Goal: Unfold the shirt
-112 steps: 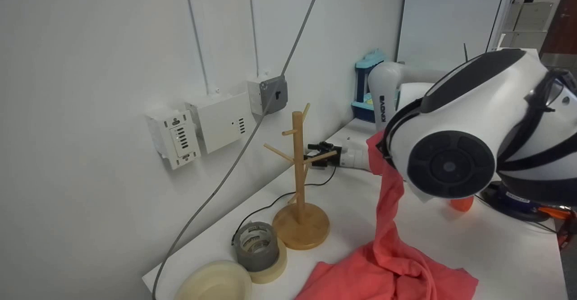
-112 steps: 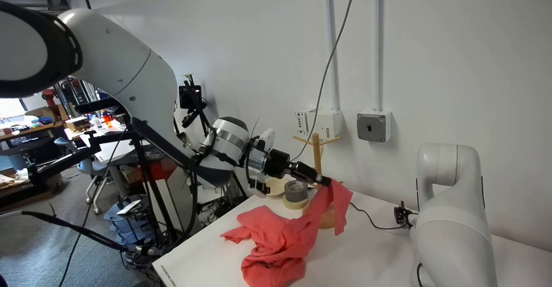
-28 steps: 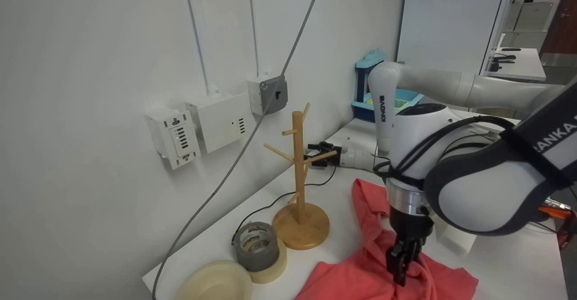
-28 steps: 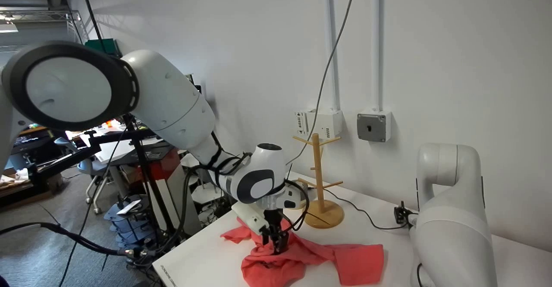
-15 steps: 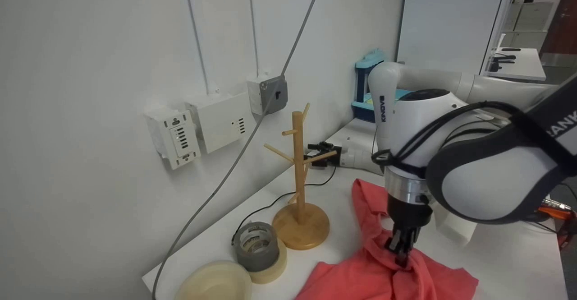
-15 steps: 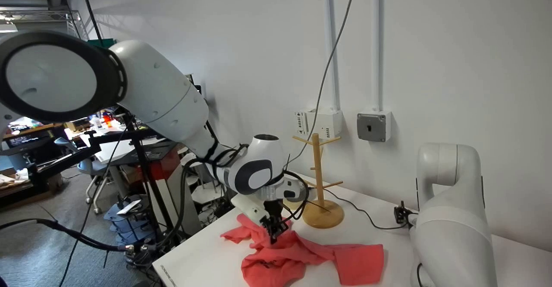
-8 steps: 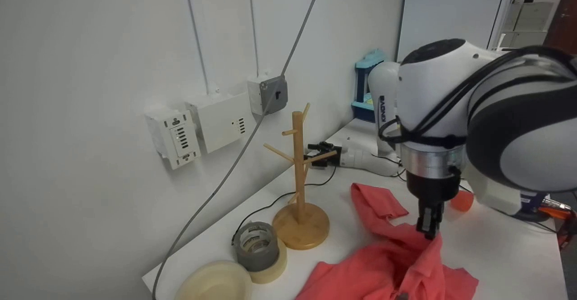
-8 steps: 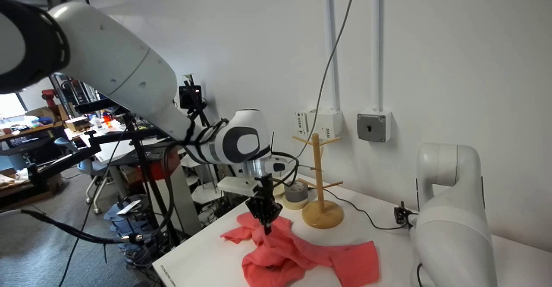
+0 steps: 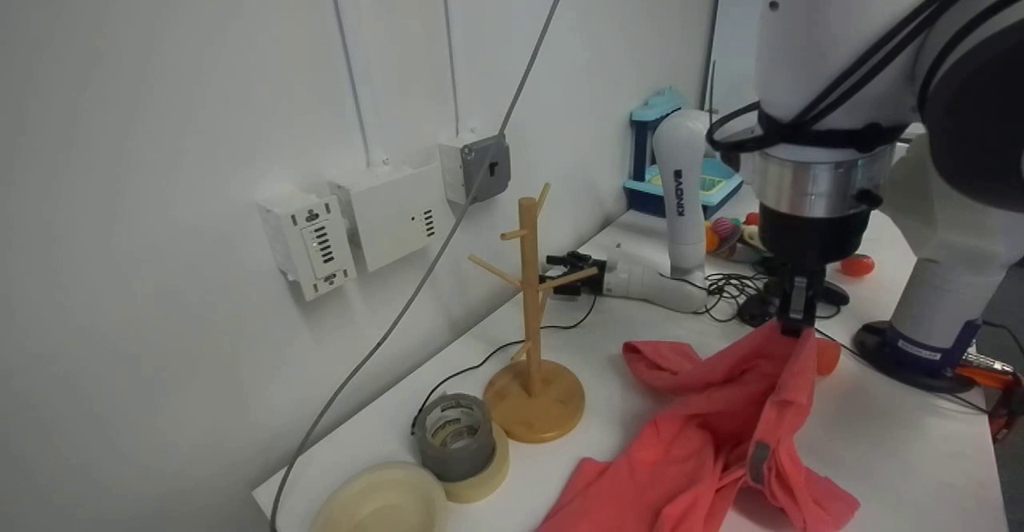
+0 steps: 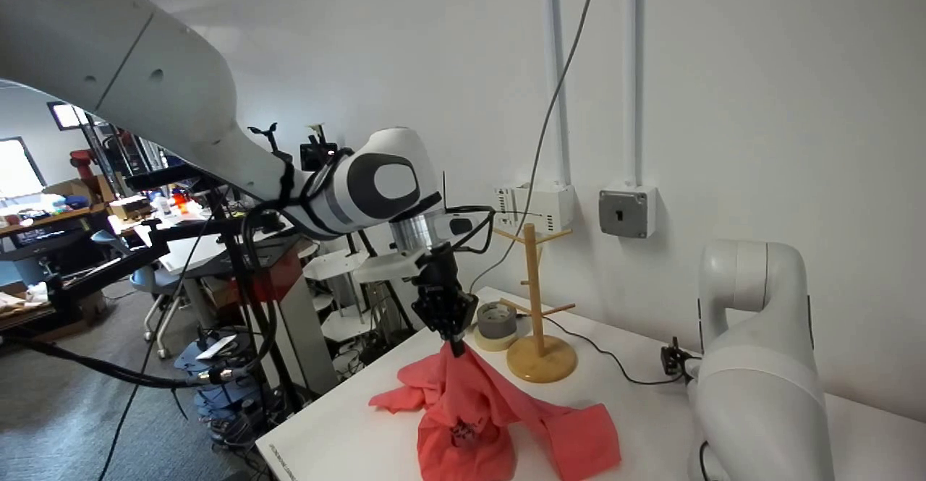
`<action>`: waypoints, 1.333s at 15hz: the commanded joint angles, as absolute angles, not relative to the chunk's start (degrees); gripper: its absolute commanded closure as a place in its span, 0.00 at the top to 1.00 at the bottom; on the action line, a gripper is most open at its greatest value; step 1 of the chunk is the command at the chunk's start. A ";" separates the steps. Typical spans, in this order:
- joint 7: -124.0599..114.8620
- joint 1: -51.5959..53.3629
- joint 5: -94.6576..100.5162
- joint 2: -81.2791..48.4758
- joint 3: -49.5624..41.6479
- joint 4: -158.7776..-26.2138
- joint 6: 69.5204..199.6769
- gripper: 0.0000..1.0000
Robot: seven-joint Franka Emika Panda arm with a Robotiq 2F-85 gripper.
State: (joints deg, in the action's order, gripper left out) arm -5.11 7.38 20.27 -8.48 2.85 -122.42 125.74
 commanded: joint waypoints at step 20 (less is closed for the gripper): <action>-13.42 6.28 30.25 7.33 10.52 -113.15 109.84 0.01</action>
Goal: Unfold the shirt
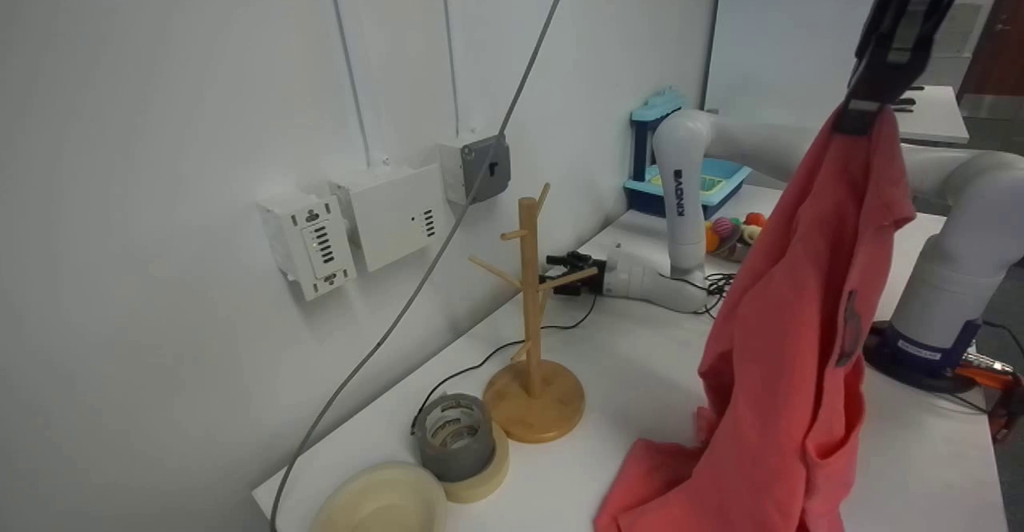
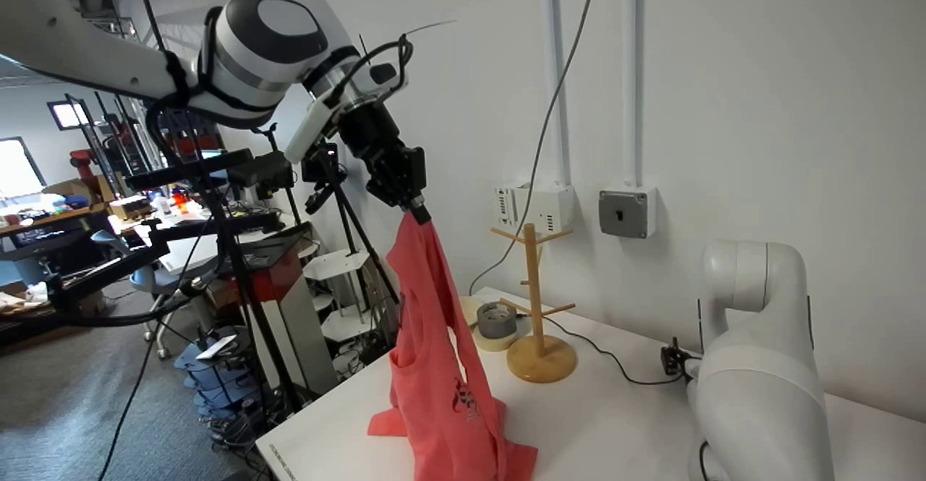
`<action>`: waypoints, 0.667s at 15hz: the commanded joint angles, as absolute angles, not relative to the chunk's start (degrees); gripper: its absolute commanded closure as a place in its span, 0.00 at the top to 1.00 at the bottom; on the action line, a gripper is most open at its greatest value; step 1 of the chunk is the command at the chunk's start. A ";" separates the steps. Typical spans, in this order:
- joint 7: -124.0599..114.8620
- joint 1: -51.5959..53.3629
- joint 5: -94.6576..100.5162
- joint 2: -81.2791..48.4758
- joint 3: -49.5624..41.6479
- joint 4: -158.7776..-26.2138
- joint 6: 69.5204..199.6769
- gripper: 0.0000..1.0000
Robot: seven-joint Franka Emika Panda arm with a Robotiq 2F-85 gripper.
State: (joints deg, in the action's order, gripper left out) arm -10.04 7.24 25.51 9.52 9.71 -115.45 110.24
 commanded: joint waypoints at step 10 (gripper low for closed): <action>-24.67 7.49 38.29 4.86 9.92 -111.80 107.99 0.01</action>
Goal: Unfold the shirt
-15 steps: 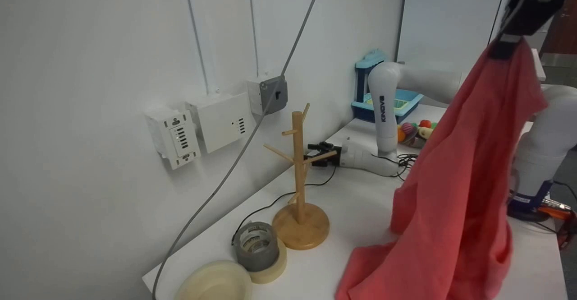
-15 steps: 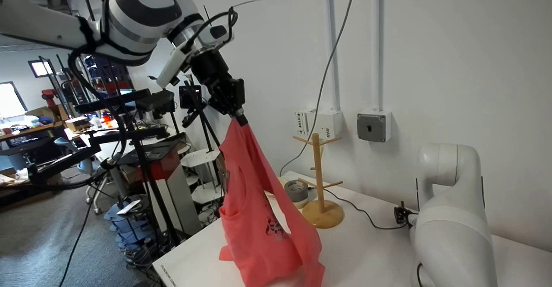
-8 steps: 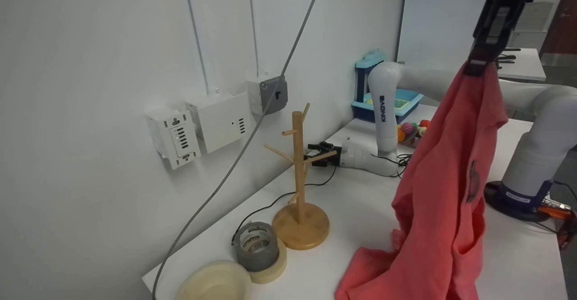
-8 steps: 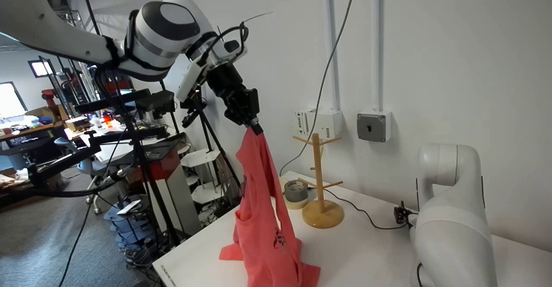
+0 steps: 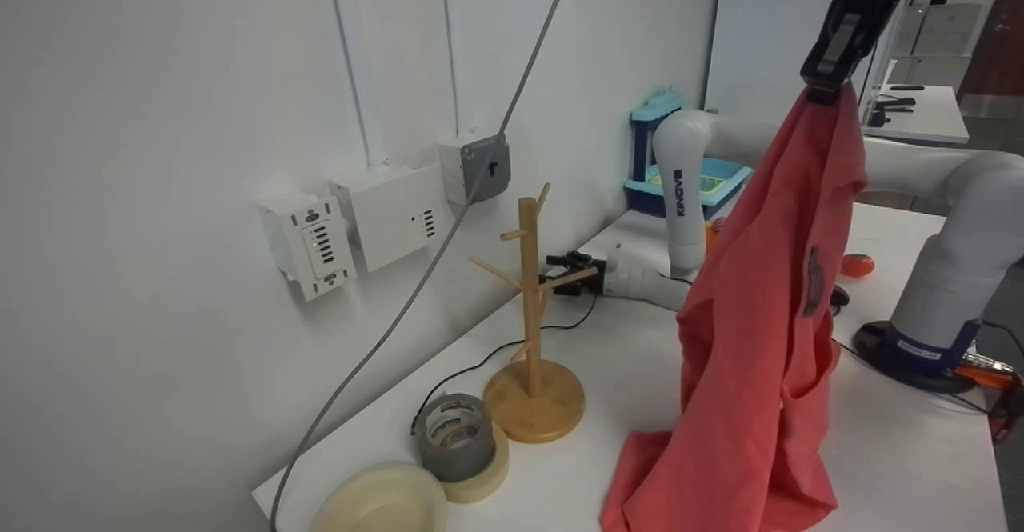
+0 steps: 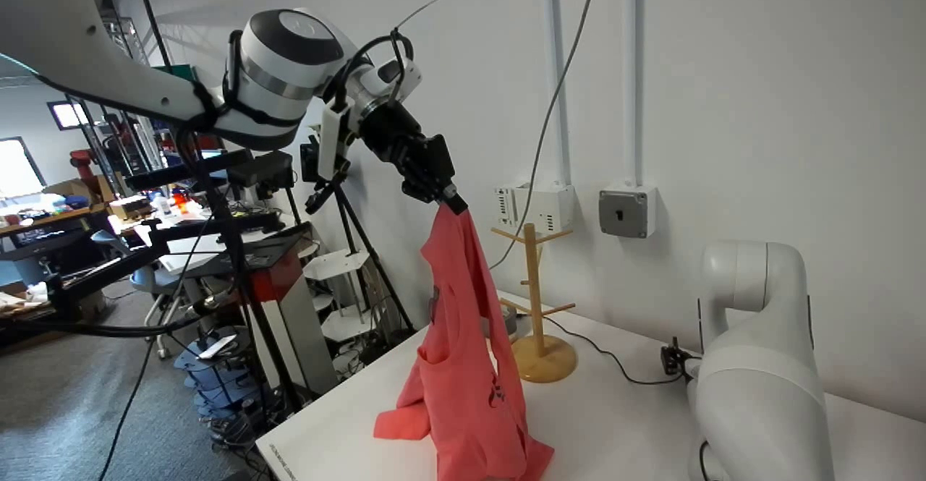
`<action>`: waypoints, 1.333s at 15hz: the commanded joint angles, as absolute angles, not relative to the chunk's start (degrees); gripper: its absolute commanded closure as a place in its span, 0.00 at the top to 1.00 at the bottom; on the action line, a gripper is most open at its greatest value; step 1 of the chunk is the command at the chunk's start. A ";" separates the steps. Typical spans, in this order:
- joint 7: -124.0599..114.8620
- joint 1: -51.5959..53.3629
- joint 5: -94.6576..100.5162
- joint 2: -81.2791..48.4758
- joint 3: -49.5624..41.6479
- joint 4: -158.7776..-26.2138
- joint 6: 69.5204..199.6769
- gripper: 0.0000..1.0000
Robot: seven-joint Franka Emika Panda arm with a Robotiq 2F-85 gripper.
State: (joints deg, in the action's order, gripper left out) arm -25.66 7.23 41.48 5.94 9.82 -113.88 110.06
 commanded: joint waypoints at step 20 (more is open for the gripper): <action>-27.82 0.73 35.98 -32.13 -12.60 -116.43 145.90 0.29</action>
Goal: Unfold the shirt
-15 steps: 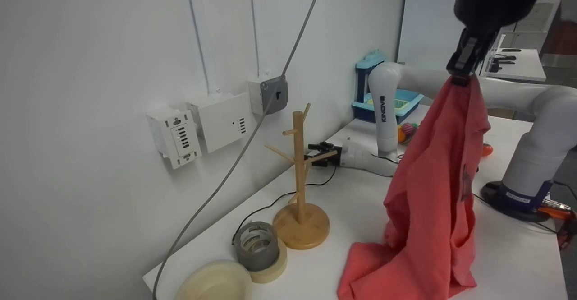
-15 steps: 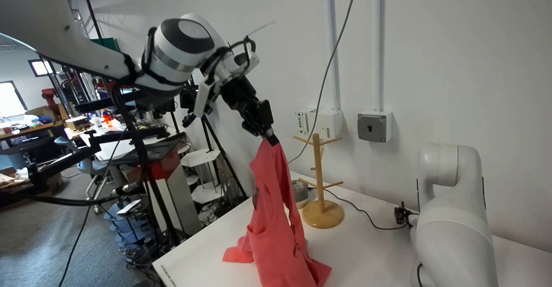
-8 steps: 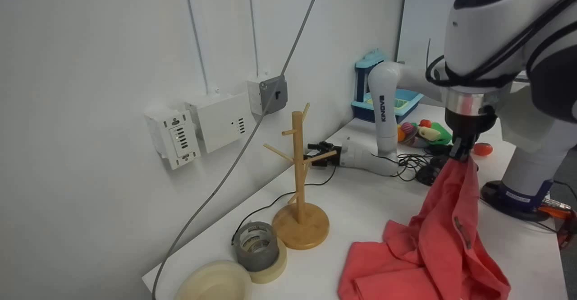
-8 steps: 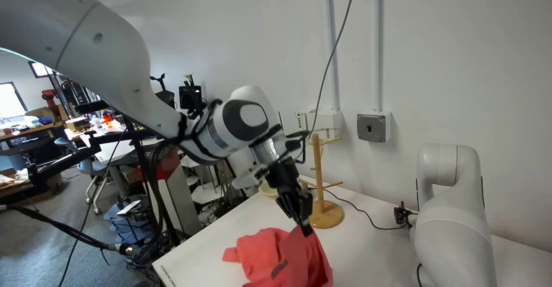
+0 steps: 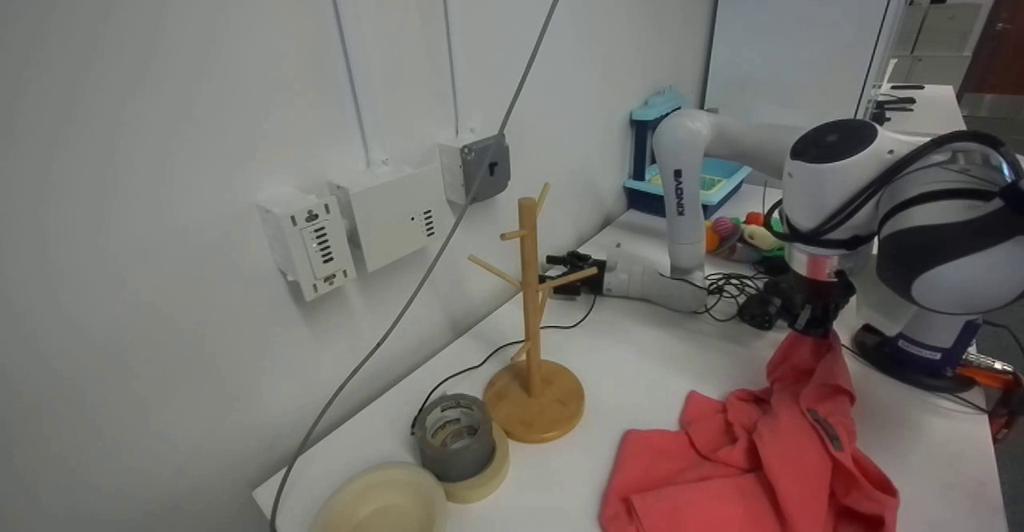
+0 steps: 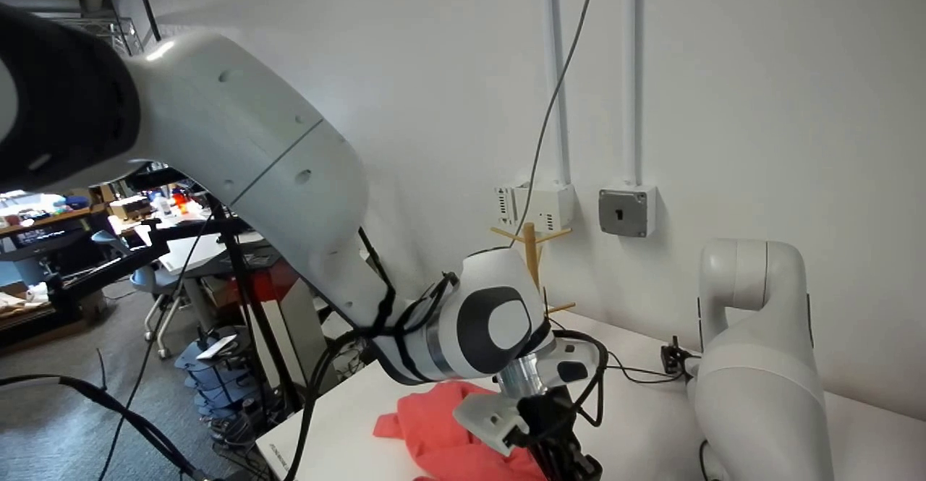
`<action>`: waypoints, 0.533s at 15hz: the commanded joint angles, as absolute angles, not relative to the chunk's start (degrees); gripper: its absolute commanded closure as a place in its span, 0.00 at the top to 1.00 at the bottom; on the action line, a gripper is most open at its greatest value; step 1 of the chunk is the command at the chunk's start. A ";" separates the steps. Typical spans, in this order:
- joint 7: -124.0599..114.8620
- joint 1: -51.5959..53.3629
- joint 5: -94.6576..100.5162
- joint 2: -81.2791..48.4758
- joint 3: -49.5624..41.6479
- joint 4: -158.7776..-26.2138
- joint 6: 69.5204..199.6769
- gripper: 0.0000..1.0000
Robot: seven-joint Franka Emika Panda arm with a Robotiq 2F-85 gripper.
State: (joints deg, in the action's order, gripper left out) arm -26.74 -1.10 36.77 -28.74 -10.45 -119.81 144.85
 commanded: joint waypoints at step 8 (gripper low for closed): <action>-22.59 3.05 31.89 -25.35 -11.80 -120.31 138.02 0.84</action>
